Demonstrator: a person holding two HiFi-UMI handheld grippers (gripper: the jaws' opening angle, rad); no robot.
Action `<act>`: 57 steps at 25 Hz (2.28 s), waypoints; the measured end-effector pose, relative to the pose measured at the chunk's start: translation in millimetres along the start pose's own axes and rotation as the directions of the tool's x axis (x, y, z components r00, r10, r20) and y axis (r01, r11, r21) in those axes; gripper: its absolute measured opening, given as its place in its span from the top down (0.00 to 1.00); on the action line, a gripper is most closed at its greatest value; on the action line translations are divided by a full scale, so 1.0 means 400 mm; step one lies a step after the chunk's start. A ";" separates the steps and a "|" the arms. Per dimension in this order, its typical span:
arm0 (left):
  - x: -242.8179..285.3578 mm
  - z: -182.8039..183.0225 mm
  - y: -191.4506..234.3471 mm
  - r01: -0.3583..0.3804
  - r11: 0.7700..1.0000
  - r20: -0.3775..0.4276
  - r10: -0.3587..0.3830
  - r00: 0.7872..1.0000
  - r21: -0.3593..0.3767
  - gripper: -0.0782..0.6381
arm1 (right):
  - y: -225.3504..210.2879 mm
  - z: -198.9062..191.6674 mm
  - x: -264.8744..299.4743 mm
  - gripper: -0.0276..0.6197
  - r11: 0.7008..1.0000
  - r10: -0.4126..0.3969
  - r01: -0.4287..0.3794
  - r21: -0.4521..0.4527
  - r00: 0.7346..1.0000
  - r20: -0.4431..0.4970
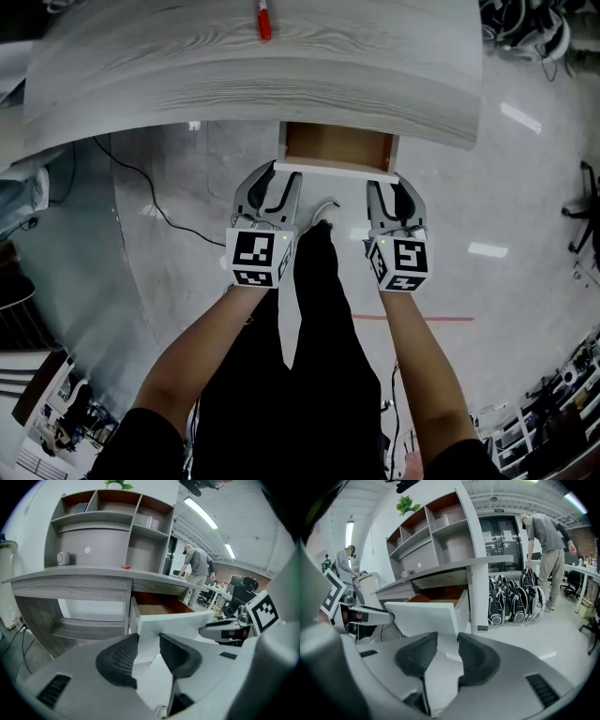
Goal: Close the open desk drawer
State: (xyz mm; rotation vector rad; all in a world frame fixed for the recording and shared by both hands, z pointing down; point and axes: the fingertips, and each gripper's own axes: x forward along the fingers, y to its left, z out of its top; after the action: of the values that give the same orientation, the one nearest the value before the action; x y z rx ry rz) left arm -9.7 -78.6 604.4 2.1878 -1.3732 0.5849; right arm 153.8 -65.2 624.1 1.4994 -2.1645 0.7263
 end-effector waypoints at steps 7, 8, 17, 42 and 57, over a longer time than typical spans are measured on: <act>0.032 0.031 0.022 -0.004 0.999 0.036 0.003 0.999 0.031 0.69 | -0.012 0.030 0.034 0.72 1.000 0.018 -0.018 0.001 1.000 -0.006; 0.035 0.035 0.023 -0.001 0.999 0.037 0.000 0.999 0.032 0.69 | -0.014 0.034 0.037 0.72 1.000 0.019 -0.019 0.005 1.000 -0.003; 0.062 0.058 0.035 -0.018 0.999 0.065 0.015 0.998 0.044 0.69 | -0.027 0.058 0.067 0.72 1.000 0.004 -0.004 -0.007 1.000 0.024; 0.138 0.118 0.056 -0.031 0.997 0.091 0.024 0.996 0.073 0.69 | -0.074 0.121 0.140 0.72 1.000 0.025 -0.025 -0.002 0.998 0.063; 0.188 0.156 0.080 -0.003 0.996 0.073 -0.003 0.997 0.084 0.69 | -0.096 0.166 0.191 0.72 0.999 0.019 -0.017 -0.035 0.998 0.065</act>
State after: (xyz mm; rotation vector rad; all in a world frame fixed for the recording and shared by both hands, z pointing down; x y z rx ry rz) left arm -2.3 -181.1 605.0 2.2969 -1.4092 0.5772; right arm 161.5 -173.2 624.7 1.5081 -2.2300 0.6515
